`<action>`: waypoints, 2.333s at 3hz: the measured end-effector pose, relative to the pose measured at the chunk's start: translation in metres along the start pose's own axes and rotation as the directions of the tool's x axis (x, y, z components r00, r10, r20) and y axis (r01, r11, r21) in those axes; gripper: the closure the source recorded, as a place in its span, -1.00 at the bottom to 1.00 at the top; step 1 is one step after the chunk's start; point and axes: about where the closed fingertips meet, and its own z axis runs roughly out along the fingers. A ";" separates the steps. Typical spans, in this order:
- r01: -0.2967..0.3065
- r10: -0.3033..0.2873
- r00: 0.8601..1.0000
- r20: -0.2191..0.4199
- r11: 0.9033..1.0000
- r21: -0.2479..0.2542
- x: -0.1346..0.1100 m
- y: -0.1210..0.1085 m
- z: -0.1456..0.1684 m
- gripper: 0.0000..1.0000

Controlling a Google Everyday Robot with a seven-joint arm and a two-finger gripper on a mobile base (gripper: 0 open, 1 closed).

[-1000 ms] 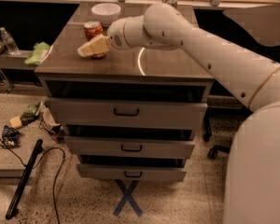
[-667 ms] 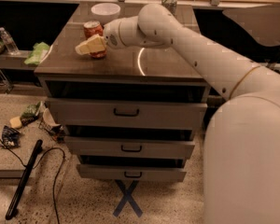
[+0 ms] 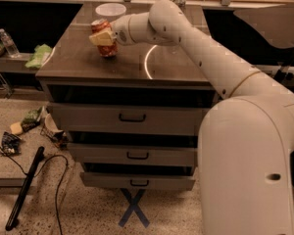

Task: Move coke can near 7up can

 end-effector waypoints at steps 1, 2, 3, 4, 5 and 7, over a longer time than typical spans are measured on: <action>0.011 -0.017 0.999 0.031 0.982 0.190 -0.013 -0.048 -0.070 0.98; 0.005 -0.026 0.998 0.052 0.927 0.376 -0.013 -0.086 -0.131 1.00; 0.000 -0.037 0.996 0.082 0.909 0.417 -0.019 -0.095 -0.133 1.00; 0.011 -0.042 0.997 0.063 0.902 0.431 -0.017 -0.099 -0.132 1.00; 0.001 -0.042 0.997 0.066 0.847 0.532 -0.026 -0.131 -0.145 1.00; -0.127 0.063 0.991 0.116 0.707 0.696 0.004 -0.206 -0.190 1.00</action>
Offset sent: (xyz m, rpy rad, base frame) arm 0.0282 -0.2472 0.0884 0.0329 -0.2559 -0.6313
